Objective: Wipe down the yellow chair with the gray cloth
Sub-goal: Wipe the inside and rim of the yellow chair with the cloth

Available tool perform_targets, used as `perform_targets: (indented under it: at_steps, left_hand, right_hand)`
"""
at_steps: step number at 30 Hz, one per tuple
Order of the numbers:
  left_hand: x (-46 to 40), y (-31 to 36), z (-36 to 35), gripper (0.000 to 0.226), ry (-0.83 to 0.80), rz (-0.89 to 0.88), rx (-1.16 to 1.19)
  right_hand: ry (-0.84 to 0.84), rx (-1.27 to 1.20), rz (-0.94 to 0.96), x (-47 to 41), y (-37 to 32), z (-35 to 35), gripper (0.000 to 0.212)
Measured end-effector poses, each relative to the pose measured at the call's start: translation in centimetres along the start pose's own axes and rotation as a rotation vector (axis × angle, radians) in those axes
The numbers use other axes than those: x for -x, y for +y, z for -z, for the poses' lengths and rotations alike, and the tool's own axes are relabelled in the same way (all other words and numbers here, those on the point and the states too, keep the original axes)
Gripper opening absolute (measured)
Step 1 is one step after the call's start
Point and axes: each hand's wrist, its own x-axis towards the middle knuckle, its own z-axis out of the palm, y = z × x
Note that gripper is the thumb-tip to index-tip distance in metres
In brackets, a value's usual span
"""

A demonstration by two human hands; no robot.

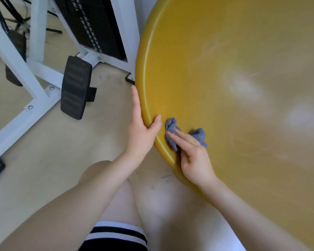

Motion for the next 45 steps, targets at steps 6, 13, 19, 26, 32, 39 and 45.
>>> perform_targets:
  at_steps: [6,13,19,26,32,39,45]
  left_hand:
    - [0.0,-0.1,-0.1,0.089,0.001,0.004,0.021]
    - [0.2,0.8,0.3,0.087,-0.013,-0.022,-0.131]
    - [-1.0,2.3,0.2,0.076,-0.07,-0.566,-1.163]
    - [-1.0,3.9,-0.4,0.072,-0.49,-0.523,-1.411]
    - [-0.7,4.4,-1.2,0.092,-0.575,-0.44,-1.474]
    - [-0.7,4.3,-1.1,0.093,-0.582,-0.462,-1.434]
    - [-0.8,4.3,-1.4,0.091,-0.635,-0.503,-1.479]
  right_hand:
    - [-0.053,0.067,-0.063,-3.8,2.2,0.4,0.056]
    - [0.034,0.146,-0.276,-7.4,3.5,1.1,0.063]
    - [-0.162,-0.026,-0.13,1.1,0.3,2.0,0.045]
    - [-0.184,0.236,-0.165,-0.6,4.7,2.2,0.046]
    - [-0.053,0.409,-0.357,-5.8,8.5,3.5,0.044]
    - [-0.186,0.058,-0.071,2.3,4.0,3.4,0.043]
    - [-0.168,-0.019,-0.04,3.7,3.1,3.2,0.037]
